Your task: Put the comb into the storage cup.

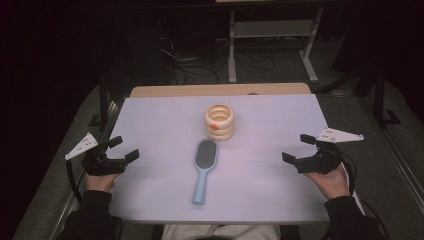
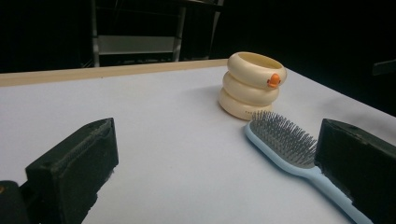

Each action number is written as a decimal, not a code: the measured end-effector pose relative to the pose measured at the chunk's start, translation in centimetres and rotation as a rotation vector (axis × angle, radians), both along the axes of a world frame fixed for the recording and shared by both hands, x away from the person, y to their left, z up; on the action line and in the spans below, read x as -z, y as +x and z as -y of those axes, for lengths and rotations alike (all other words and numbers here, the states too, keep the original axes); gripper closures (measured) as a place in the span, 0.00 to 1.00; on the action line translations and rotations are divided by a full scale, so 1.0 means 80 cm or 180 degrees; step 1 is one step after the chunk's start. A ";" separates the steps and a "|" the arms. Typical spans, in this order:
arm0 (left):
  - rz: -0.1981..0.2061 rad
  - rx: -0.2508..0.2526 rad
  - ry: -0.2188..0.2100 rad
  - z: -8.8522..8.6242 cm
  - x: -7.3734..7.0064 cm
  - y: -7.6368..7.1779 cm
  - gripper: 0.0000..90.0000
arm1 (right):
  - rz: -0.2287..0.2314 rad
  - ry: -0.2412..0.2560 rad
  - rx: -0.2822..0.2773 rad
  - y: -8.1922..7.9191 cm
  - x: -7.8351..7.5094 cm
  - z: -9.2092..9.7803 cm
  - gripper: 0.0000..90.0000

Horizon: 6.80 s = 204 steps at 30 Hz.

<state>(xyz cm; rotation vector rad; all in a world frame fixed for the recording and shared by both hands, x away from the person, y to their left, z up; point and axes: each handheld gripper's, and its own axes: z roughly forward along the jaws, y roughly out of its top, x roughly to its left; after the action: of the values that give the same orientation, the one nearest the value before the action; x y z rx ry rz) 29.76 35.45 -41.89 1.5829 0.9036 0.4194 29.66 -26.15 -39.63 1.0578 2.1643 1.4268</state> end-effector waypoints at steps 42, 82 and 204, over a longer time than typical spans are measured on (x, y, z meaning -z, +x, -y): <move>0.0151 0.0116 0.0249 0.017 -0.018 -0.007 0.00 | -0.0035 -0.0049 -0.0020 -0.003 0.003 -0.001 0.00; 0.0083 0.0822 0.0580 0.100 -0.064 0.019 0.00 | -0.0036 -0.0080 -0.0059 -0.003 0.003 -0.002 0.00; -0.0666 0.2684 0.1617 0.283 0.011 0.010 1.00 | -0.0093 -0.0164 -0.0159 -0.001 0.007 -0.008 0.00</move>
<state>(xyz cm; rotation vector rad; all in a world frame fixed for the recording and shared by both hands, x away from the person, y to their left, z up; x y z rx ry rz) 30.53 12.78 -42.76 2.3307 0.2061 -0.1413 29.55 -25.50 -40.15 1.0192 2.2507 1.3773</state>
